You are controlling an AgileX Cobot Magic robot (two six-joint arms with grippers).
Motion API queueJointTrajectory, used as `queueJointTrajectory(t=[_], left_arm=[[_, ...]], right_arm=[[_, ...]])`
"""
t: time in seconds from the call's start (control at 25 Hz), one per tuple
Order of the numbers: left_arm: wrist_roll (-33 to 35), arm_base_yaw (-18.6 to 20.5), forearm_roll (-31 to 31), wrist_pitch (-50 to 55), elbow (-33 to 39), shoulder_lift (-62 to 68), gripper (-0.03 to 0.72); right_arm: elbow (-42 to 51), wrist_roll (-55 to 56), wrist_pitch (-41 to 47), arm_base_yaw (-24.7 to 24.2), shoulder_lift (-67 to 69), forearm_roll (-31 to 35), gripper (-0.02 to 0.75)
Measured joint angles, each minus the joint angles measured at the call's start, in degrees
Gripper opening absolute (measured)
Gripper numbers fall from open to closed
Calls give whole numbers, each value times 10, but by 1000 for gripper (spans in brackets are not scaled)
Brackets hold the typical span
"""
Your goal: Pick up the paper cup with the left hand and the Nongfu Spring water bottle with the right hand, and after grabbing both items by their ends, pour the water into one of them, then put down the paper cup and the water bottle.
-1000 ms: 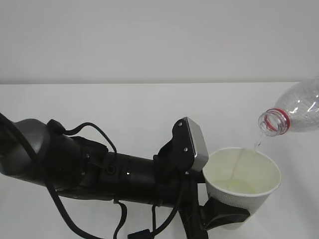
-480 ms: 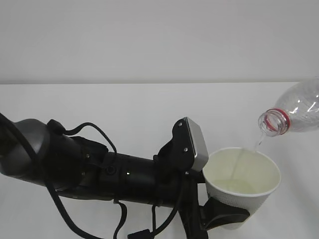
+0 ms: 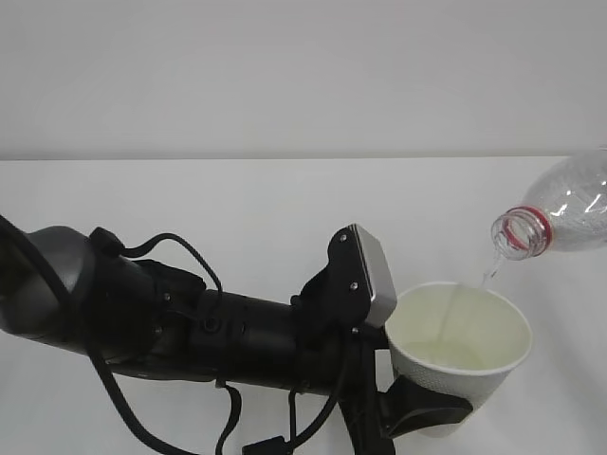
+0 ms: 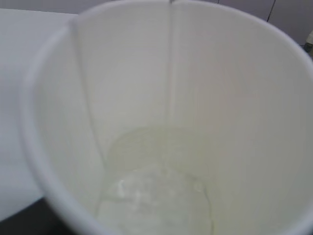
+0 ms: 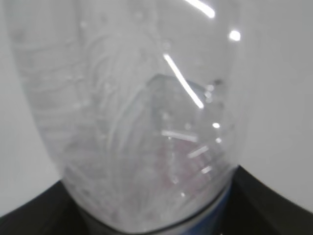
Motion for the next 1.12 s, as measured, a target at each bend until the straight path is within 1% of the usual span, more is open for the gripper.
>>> queueJointTrajectory(t=[1.12], left_arm=[[0,0,0,0,0,0,494]], right_arm=[[0,-11,-1,0,0,0,491]])
